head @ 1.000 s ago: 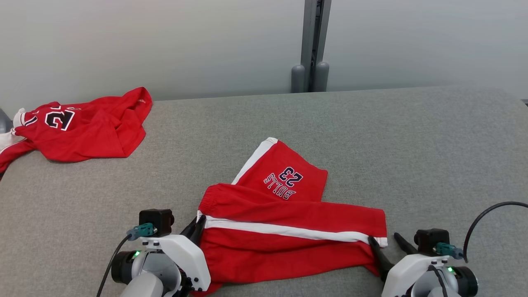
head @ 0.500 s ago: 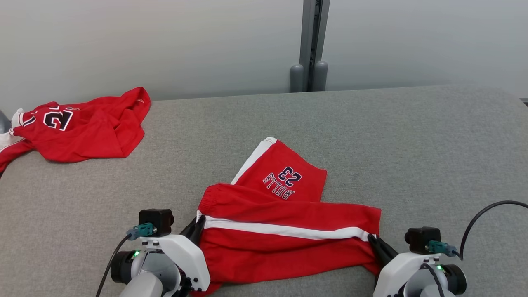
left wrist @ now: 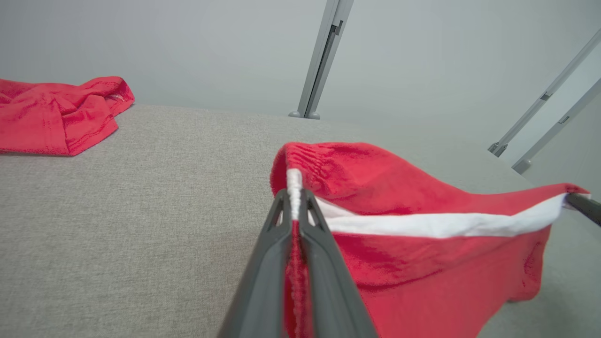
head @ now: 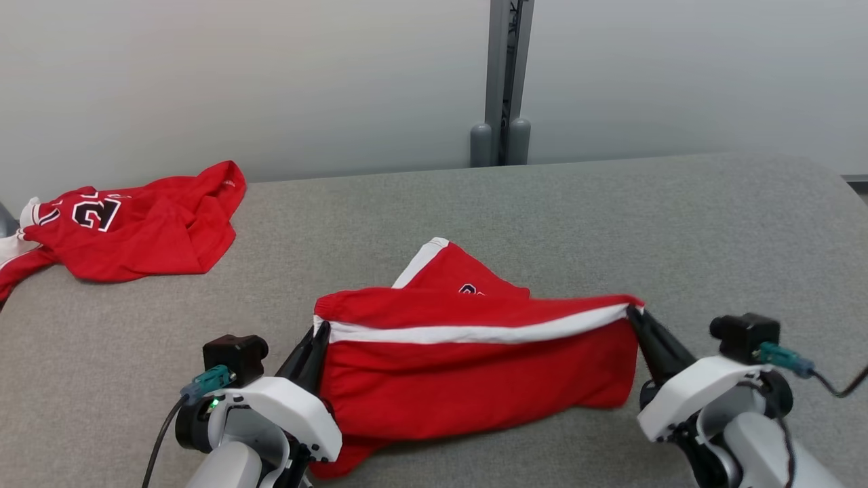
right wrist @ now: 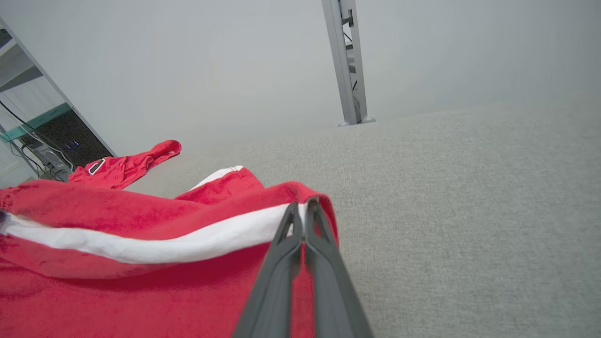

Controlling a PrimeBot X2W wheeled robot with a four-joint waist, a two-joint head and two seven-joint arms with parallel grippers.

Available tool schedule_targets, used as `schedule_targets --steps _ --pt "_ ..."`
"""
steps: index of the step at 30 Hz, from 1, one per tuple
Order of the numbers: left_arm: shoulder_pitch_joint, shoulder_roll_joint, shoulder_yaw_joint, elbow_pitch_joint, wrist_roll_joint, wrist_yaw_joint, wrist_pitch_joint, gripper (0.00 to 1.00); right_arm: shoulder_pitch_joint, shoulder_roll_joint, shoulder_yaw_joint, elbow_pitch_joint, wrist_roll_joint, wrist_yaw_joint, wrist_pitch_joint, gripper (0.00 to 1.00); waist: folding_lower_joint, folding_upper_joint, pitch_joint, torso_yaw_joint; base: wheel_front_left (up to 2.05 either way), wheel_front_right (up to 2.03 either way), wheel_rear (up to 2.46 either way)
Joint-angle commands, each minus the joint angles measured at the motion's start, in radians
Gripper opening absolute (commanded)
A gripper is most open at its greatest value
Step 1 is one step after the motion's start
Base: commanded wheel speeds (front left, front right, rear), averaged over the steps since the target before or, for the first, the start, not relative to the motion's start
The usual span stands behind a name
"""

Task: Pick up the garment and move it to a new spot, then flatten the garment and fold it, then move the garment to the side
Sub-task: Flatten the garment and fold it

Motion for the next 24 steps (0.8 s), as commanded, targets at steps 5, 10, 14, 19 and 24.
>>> schedule_targets --steps 5,10,14,19,24 --pt "0.028 0.000 0.017 -0.066 -0.023 -0.001 -0.031 0.00 0.045 -0.065 -0.035 -0.174 0.061 0.000 0.029 0.00 0.0000 -0.0001 -0.025 -0.011 0.00 0.00 0.00" --pt "0.047 -0.010 0.037 -0.184 -0.065 -0.012 -0.054 0.00 0.112 -0.116 -0.119 -0.383 0.091 0.000 0.069 0.00 0.0000 -0.0001 -0.046 -0.023 0.00 0.00 0.00" --pt "0.074 -0.013 0.049 -0.322 -0.099 -0.013 -0.051 0.00 0.177 -0.127 -0.216 -0.550 0.088 0.000 0.110 0.00 0.0000 -0.0001 -0.062 -0.033 0.00 0.00 0.00" --pt "0.079 -0.002 0.060 -0.531 -0.124 0.001 -0.015 0.00 0.243 -0.105 -0.341 -0.769 0.065 0.000 0.189 0.00 0.0000 -0.0001 -0.075 -0.043 0.00 0.00 0.00" --pt "0.029 0.024 0.055 -0.691 -0.130 0.018 0.070 0.00 0.260 -0.061 -0.436 -0.942 0.043 0.000 0.281 0.00 0.0000 -0.0001 -0.070 -0.048 0.00 0.00 0.00"
